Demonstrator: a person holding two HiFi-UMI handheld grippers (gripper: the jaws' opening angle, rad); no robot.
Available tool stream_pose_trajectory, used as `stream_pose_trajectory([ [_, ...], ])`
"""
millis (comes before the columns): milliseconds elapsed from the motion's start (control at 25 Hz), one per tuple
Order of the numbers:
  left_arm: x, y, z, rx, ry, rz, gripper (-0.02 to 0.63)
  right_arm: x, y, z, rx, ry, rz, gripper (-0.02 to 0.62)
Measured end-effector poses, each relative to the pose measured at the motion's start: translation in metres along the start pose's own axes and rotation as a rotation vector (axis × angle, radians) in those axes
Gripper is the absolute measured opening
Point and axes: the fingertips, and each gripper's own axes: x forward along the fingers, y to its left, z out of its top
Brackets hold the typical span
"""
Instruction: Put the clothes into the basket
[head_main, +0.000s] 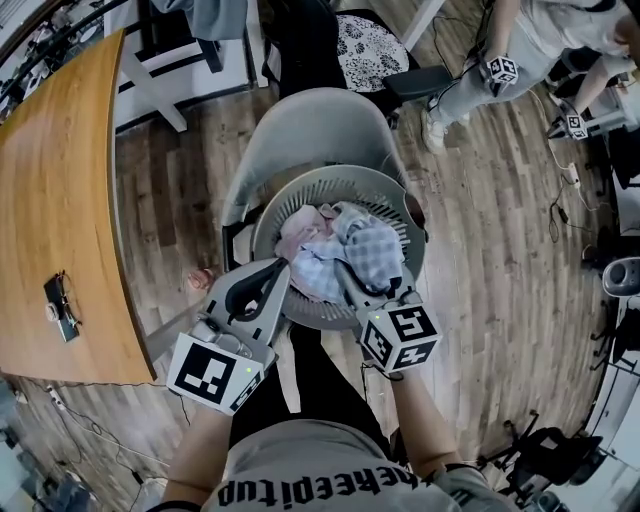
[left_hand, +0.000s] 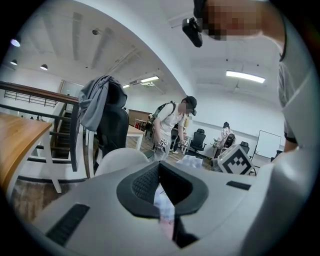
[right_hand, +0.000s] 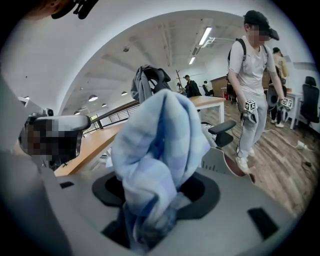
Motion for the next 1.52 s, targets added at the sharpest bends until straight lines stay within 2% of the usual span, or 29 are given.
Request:
stream_pose_trajectory([
  [280, 0.002, -0.002, -0.003, 0.0, 0.009, -0.01, 0.014, 0.003, -0.001, -0.006, -0.022, 0.044, -0.023, 0.265],
  [640, 0.006, -0.007, -0.005, -0.003, 0.016, -0.031, 0.014, 0.003, 0.006, -0.006, -0.05, 0.074, 0.003, 0.295],
  [1120, 0.005, -0.014, 0.002, 0.019, -0.003, -0.048, 0.014, -0.015, 0.008, 0.019, -0.029, -0.018, -0.012, 0.29],
  [1240, 0.002, -0.016, 0.004, 0.025, -0.008, -0.058, 0.014, -0.02, 0.012, 0.022, -0.016, -0.036, -0.013, 0.245],
  [1440, -0.001, -0.02, 0.007, 0.038, -0.017, -0.09, 0.014, -0.033, 0.018, 0.027, -0.001, -0.078, -0.025, 0.065],
  [1520, -0.003, -0.023, 0.009, 0.044, -0.019, -0.107, 0.014, -0.038, 0.022, 0.029, -0.003, -0.091, -0.029, 0.029],
])
